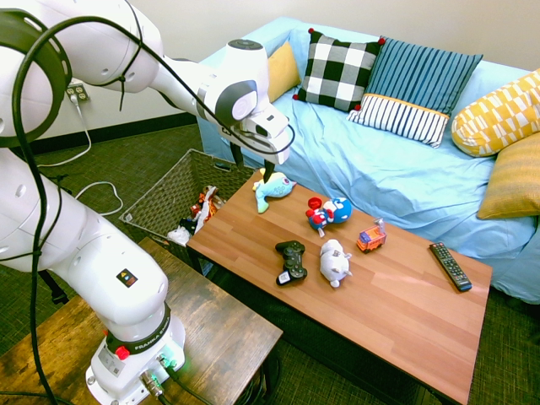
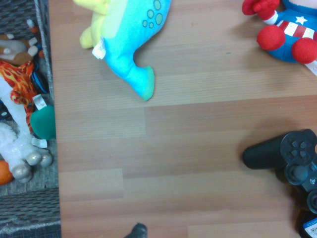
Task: Put the toy car in the basket
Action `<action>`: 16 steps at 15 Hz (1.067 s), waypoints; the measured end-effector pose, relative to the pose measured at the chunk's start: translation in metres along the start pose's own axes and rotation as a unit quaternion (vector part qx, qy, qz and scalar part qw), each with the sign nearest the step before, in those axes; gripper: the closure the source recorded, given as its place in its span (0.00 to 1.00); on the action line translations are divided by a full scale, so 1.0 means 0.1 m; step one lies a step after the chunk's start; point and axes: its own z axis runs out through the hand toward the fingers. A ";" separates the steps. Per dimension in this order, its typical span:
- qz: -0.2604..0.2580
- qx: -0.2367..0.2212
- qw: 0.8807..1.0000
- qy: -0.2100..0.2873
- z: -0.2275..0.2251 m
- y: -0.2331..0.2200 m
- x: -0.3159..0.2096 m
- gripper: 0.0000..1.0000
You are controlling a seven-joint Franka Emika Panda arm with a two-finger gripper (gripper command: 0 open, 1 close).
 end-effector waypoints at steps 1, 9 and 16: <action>0.000 0.000 1.000 0.000 0.00 -0.01 0.01 0.00; 0.106 0.026 0.994 -0.022 0.51 0.81 1.51 0.00; 0.199 0.003 0.980 -0.005 1.47 0.91 2.92 0.00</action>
